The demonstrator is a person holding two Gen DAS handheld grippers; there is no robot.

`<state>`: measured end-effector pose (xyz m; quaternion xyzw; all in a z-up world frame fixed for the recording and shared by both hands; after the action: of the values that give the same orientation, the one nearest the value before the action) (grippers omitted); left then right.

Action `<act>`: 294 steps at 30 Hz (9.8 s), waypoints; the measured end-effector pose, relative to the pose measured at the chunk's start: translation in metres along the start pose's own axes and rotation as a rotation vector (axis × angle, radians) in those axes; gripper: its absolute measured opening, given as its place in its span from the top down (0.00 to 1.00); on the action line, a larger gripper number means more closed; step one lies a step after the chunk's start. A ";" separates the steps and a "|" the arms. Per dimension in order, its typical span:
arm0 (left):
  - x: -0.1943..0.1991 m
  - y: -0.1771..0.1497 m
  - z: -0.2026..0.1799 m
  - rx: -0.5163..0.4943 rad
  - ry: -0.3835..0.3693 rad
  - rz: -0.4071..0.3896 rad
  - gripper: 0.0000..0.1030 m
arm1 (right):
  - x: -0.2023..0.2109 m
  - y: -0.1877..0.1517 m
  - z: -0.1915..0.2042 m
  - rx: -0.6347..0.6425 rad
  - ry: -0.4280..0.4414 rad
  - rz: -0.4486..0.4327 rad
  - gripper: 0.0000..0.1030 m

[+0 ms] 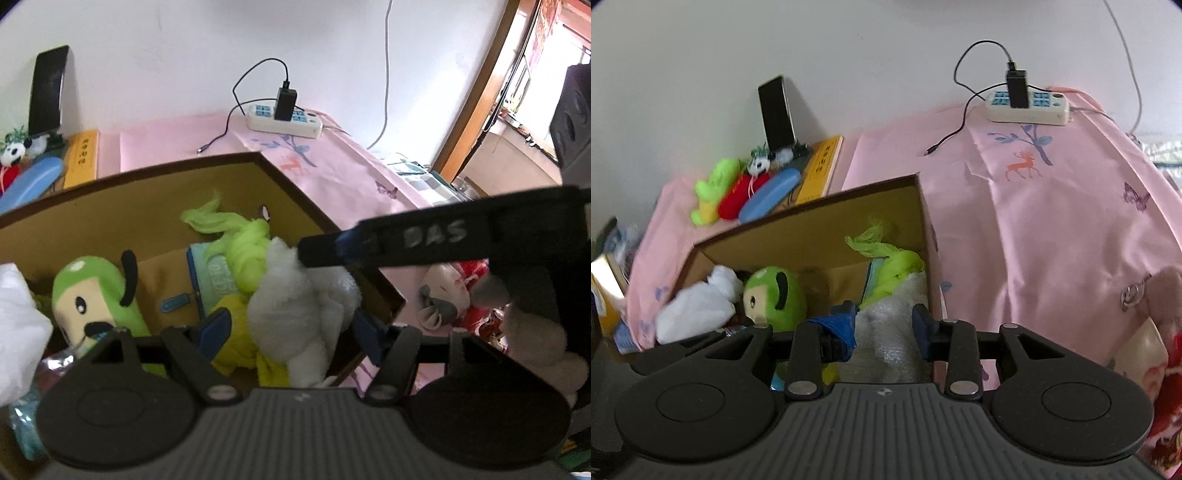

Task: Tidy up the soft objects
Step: 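Open the right gripper and withdraw it from the box, then move the right gripper to the red yarn toy beside the pink bunny, then close the right gripper on the red yarn toy, then lift the red yarn toy and carry it over the cardboard box, then lower the red yarn toy into the box and open the right gripper, then withdraw the right gripper from the box, then move the right gripper to the red patterned cloth beside the pink bunny, then close the right gripper on the red-and-white patterned cloth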

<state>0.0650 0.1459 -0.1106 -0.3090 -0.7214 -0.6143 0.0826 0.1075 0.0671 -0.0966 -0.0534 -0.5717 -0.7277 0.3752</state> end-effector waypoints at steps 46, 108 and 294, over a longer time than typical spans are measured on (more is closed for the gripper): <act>0.004 -0.010 -0.135 -0.323 0.019 0.008 0.28 | 0.106 -0.037 -0.101 -0.120 -0.003 -0.118 0.85; -0.126 -0.033 -0.248 -0.308 -0.158 0.069 0.80 | 0.091 -0.038 -0.235 -0.397 0.077 -0.053 0.88; -0.075 -0.074 -0.246 -0.322 -0.369 0.191 0.40 | 0.145 -0.077 -0.214 -0.241 -0.218 -0.080 0.84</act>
<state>0.0201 -0.1150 -0.1530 -0.4914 -0.5847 -0.6440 -0.0431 0.0324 -0.1849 -0.1565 -0.1537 -0.5193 -0.7953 0.2725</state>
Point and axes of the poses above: each gripper's, at about its wrist camera, not at the fingertips, and x roughly against the way its jaws point, z to its left, y to its top, the point moved 10 cm from there along -x, roughly the way its jaws point, and after that the axes turned 14 degrees about -z, right-handed, at the moved point
